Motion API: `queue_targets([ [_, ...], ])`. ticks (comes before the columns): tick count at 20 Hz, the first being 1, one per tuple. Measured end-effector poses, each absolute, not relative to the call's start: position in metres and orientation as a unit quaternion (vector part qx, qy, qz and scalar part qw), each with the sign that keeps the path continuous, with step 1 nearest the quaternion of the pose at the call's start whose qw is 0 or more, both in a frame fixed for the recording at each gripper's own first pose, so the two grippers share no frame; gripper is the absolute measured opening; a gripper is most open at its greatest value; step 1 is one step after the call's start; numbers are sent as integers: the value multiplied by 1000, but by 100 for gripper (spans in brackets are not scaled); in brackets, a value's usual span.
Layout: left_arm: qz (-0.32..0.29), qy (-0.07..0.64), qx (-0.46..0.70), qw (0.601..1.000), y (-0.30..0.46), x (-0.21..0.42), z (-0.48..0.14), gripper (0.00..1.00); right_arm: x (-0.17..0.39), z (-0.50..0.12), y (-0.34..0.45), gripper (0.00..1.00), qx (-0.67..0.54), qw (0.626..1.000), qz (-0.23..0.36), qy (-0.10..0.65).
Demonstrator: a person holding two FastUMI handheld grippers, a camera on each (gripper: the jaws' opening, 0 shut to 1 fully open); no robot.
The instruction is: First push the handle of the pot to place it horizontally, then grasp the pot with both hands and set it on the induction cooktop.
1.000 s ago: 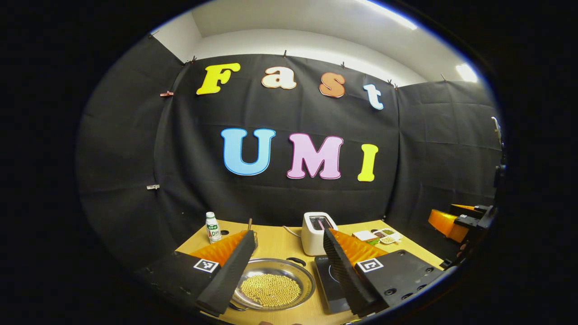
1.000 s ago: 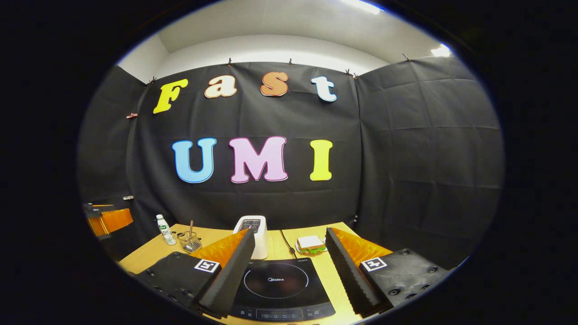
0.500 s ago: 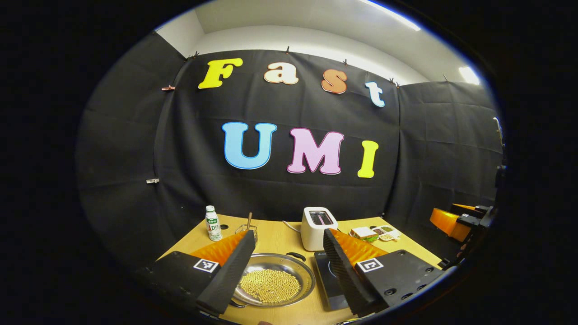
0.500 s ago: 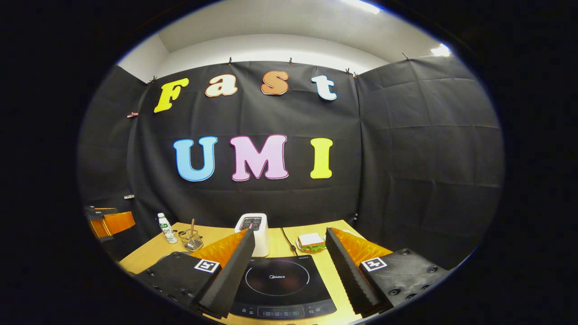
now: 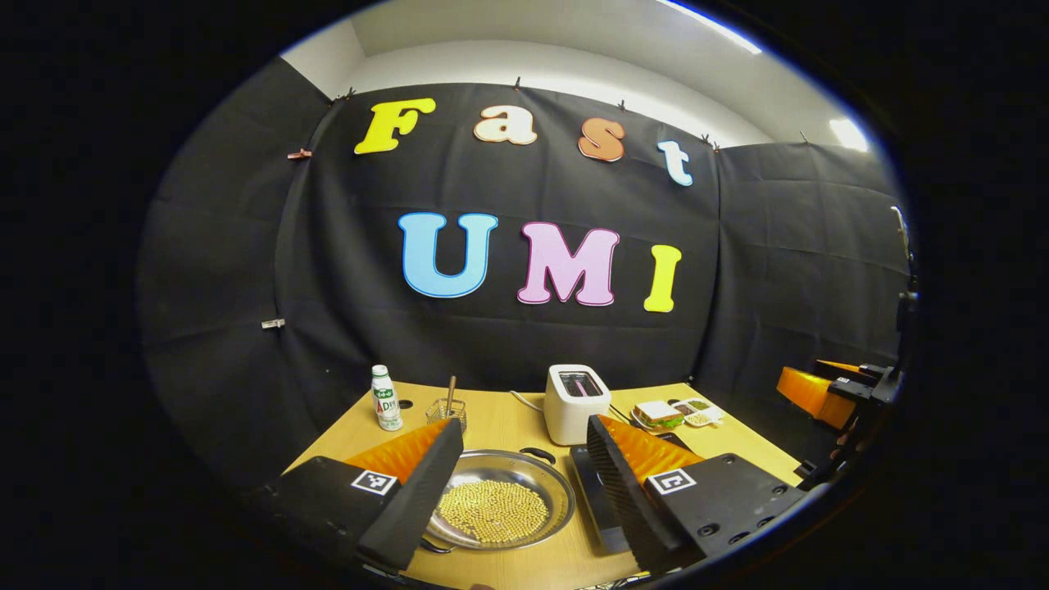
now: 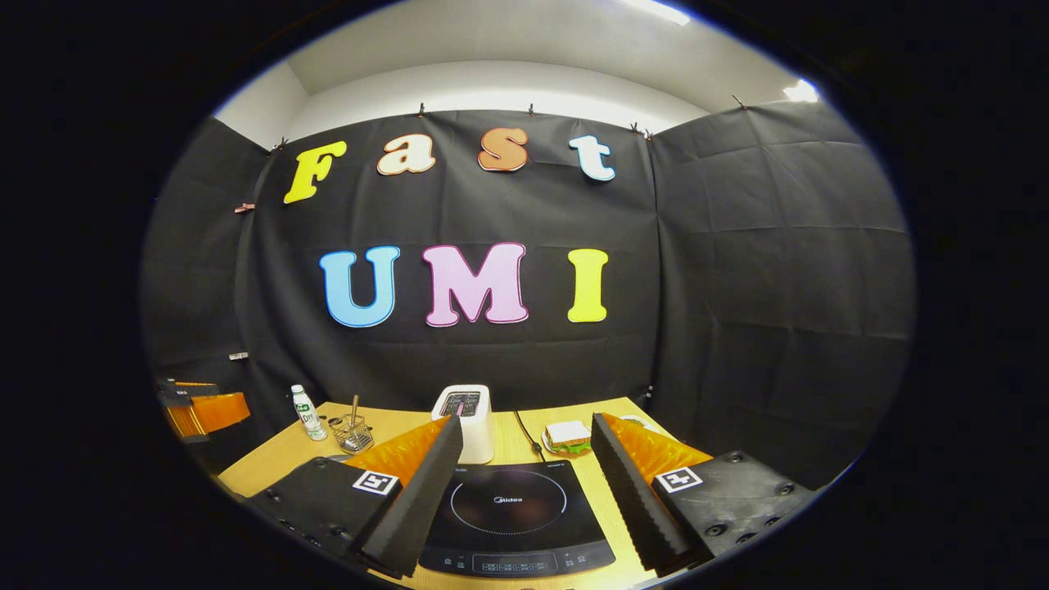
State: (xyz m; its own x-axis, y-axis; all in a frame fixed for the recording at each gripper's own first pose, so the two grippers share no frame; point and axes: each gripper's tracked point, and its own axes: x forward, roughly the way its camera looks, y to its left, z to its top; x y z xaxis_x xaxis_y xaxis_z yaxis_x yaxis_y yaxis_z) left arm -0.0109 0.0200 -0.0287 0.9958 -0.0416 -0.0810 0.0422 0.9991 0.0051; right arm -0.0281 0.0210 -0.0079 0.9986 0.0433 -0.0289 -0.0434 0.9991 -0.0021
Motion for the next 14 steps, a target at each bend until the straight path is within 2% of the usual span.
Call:
queue_targets([
  [6,-27,74,-9,997,30,-12,-46,96,-29,-14,22,98,3,999,24,23],
  [8,-34,87,-9,996,35,-13,-49,93,-32,-12,23,98,-3,1000,26,17],
  [11,-37,109,-12,993,49,-11,-60,79,-35,-18,25,98,-2,999,28,23],
  [12,-38,115,-18,993,52,-10,-62,77,-35,-19,25,98,0,999,28,25],
  [13,-39,121,-24,992,57,-9,-68,65,-35,-20,25,98,2,999,27,26],
  [14,-42,130,-32,990,61,-9,-72,61,-36,-21,26,98,4,999,28,27],
])
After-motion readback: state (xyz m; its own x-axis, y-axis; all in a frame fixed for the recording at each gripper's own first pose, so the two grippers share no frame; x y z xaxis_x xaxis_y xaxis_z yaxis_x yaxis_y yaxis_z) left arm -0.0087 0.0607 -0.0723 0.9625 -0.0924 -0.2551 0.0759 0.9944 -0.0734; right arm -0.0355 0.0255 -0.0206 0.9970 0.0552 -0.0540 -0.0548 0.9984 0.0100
